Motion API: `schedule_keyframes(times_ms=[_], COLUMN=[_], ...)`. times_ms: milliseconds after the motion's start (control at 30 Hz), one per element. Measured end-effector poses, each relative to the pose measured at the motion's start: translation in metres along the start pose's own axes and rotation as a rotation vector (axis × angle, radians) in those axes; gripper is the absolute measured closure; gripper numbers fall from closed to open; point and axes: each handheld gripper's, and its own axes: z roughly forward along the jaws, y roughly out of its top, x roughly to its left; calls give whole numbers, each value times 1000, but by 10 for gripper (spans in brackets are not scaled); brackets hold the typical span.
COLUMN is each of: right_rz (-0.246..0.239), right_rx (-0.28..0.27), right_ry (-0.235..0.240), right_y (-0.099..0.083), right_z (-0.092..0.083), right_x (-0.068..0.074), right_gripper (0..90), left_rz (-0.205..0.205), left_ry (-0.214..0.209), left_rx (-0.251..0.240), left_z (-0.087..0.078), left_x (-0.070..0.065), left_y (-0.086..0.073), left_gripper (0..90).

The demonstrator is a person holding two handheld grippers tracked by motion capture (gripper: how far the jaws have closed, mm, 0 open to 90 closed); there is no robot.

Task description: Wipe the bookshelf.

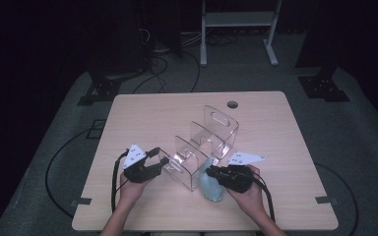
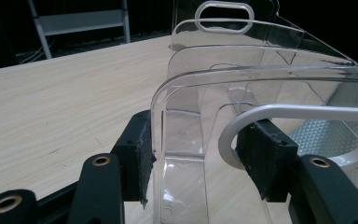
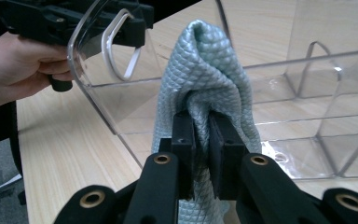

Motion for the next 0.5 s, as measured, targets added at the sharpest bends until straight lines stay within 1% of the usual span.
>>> schedule_keyframes(times_ms=[33,67,100,167,200,267,300,333,400,500], right_rz=[-7,-7,-20,-32,-55,-76,-83,-82,-67,-33], right_rx=[6,6,13,29,47,58,57,55,47,27], right_ry=[6,6,12,66,94,99,98,91,51,-25], right_y=[0,0,-1,-3,-5,-6,-6,-6,-6,-5], right_z=[2,2,3,9,14,16,16,15,12,7], right_x=[3,3,8,20,29,33,32,29,20,-2], right_gripper=[809,809,809,808,809,809,809,810,810,809], left_rz=[-1,-1,-5,-2,-2,1,4,6,7,6], left_ry=[2,2,5,13,12,7,6,4,1,-1], left_rx=[1,1,0,0,2,3,4,5,6,6], left_z=[0,0,0,0,-1,-2,-2,-2,-2,-1], left_x=[0,0,0,1,2,2,2,3,3,2], left_y=[0,0,0,0,0,0,0,0,0,0], left_gripper=[464,464,464,464,464,465,465,465,466,466])
